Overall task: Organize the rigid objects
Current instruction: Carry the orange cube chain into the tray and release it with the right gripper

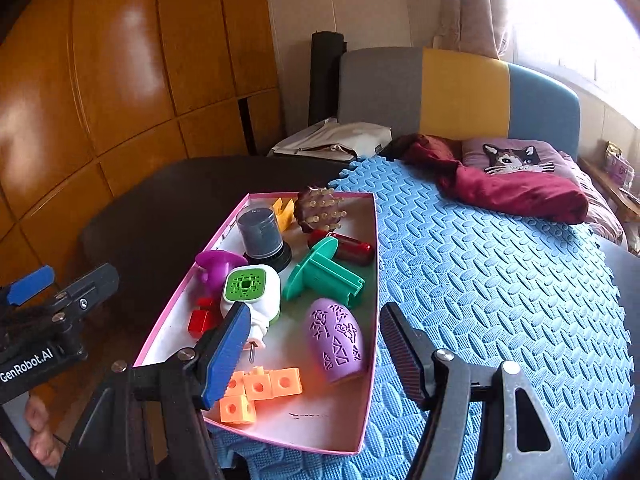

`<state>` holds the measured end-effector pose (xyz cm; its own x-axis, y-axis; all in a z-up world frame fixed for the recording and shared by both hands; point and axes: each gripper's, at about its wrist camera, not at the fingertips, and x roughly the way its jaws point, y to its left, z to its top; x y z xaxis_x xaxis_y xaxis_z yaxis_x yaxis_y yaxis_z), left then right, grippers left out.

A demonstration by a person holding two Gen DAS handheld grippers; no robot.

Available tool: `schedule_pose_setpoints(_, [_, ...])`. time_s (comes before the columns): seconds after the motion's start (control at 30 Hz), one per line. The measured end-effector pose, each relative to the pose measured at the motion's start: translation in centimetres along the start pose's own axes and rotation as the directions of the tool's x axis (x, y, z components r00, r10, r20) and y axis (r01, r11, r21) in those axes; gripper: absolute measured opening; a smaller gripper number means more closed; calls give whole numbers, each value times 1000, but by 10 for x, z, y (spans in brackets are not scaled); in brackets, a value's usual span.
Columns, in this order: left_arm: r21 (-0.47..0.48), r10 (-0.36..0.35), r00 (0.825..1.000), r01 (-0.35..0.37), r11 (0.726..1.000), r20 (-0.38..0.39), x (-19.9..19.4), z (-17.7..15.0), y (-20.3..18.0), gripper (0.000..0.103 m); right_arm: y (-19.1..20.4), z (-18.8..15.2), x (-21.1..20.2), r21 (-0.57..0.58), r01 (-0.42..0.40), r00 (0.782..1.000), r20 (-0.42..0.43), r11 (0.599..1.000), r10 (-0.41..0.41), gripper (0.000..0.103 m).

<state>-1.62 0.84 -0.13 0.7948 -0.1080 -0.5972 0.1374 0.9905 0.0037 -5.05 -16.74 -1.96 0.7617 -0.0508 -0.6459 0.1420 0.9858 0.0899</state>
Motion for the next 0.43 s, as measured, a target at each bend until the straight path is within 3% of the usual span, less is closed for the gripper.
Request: schedule_pose_setpoints(0.43, [16, -8, 1000, 8, 1000, 1, -2, -3, -2, 101, 6, 0, -6, -15, -9, 1000, 24, 1000, 9, 68])
